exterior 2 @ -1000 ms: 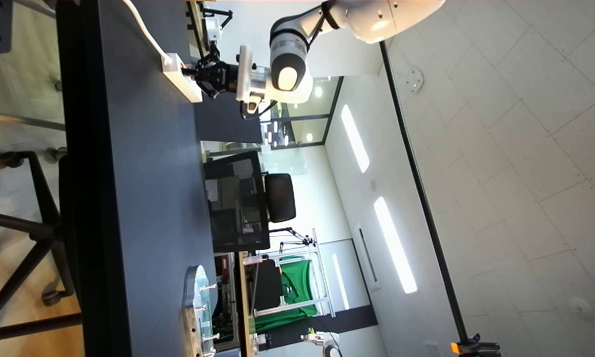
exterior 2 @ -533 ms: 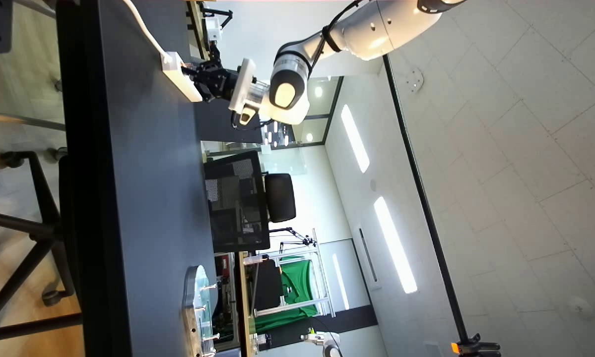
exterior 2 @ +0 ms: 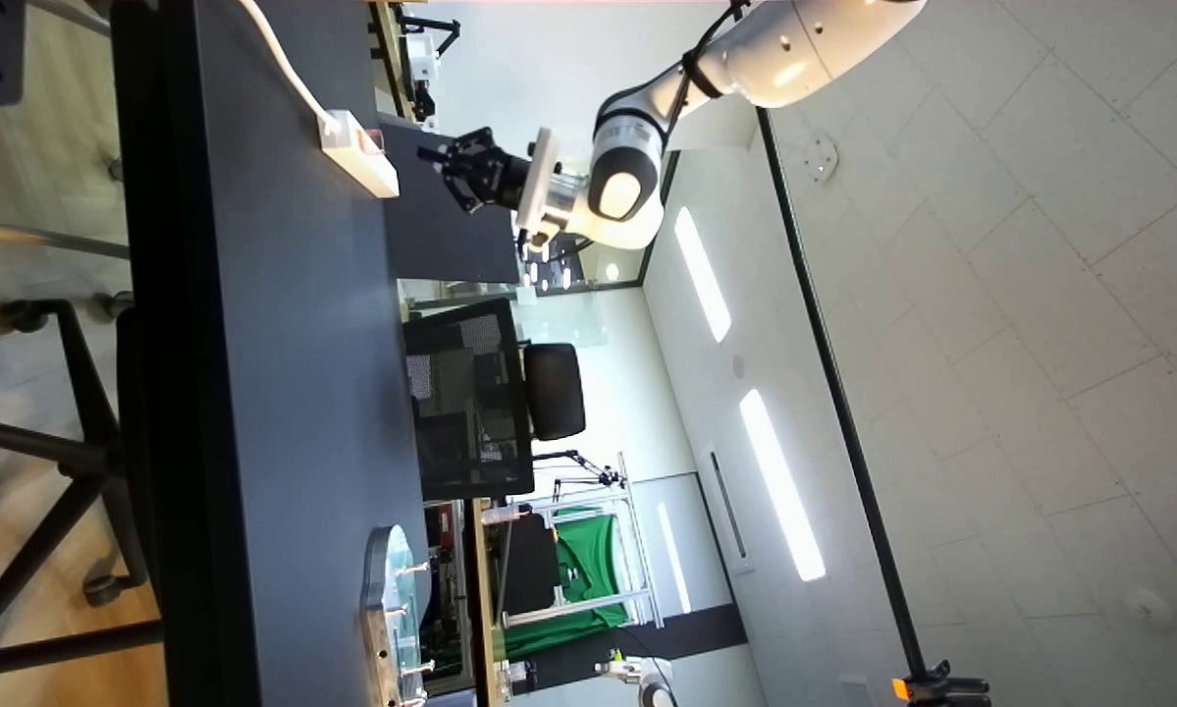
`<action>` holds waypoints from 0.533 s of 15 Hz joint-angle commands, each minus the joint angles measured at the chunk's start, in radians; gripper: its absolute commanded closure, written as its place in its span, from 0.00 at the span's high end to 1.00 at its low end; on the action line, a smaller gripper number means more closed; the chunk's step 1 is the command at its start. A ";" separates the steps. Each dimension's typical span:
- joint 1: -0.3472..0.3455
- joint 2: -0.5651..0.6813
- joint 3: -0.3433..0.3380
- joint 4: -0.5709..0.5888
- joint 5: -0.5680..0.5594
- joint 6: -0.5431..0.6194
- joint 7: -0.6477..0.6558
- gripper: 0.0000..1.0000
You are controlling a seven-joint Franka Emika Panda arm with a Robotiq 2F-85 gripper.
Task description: Turn off the adapter switch
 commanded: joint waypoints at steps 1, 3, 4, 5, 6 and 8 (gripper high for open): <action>0.040 -0.148 -0.026 -0.020 -0.005 -0.096 0.019 0.00; 0.077 -0.199 -0.054 -0.017 -0.046 -0.157 0.038 0.00; 0.100 -0.213 -0.072 -0.014 -0.084 -0.185 0.051 0.26; 0.121 -0.226 -0.087 -0.013 -0.119 -0.212 0.067 0.28; 0.136 -0.234 -0.096 -0.017 -0.143 -0.229 0.072 0.33; 0.167 -0.243 -0.115 -0.026 -0.200 -0.235 0.100 0.47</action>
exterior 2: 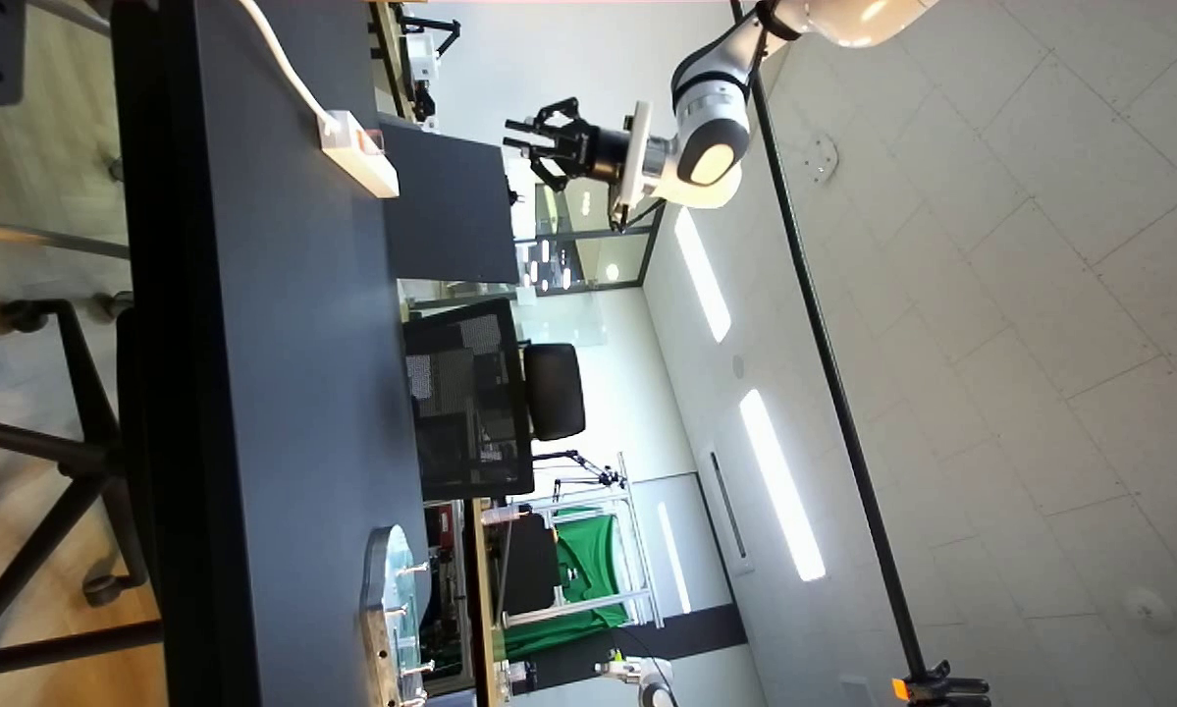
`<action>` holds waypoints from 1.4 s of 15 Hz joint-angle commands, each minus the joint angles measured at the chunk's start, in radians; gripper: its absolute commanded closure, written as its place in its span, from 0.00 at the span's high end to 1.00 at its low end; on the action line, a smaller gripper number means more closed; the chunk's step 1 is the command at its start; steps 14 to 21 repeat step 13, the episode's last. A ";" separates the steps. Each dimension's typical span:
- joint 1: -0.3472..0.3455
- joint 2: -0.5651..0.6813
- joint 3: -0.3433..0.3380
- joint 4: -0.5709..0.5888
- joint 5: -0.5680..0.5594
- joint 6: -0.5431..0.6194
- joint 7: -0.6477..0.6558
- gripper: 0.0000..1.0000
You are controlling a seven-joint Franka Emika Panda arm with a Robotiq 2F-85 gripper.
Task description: Turn off the adapter switch
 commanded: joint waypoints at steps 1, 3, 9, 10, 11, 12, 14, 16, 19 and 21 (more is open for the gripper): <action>0.070 -0.024 -0.050 -0.028 -0.110 -0.004 0.087 0.54; 0.102 -0.026 -0.067 -0.037 -0.187 0.012 0.139 0.68; 0.122 -0.002 -0.066 -0.021 -0.273 -0.007 0.160 0.82; 0.126 -0.002 -0.066 -0.021 -0.282 -0.017 0.163 0.89; 0.128 -0.002 -0.067 -0.021 -0.284 -0.021 0.164 0.96; 0.129 -0.002 -0.067 -0.021 -0.285 -0.021 0.164 0.99; 0.128 -0.002 -0.068 -0.022 -0.285 -0.022 0.164 0.99; 0.128 -0.002 -0.068 -0.022 -0.285 -0.022 0.164 0.99; 0.128 -0.002 -0.068 -0.022 -0.285 -0.022 0.164 0.99; 0.128 -0.002 -0.068 -0.022 -0.285 -0.022 0.164 0.99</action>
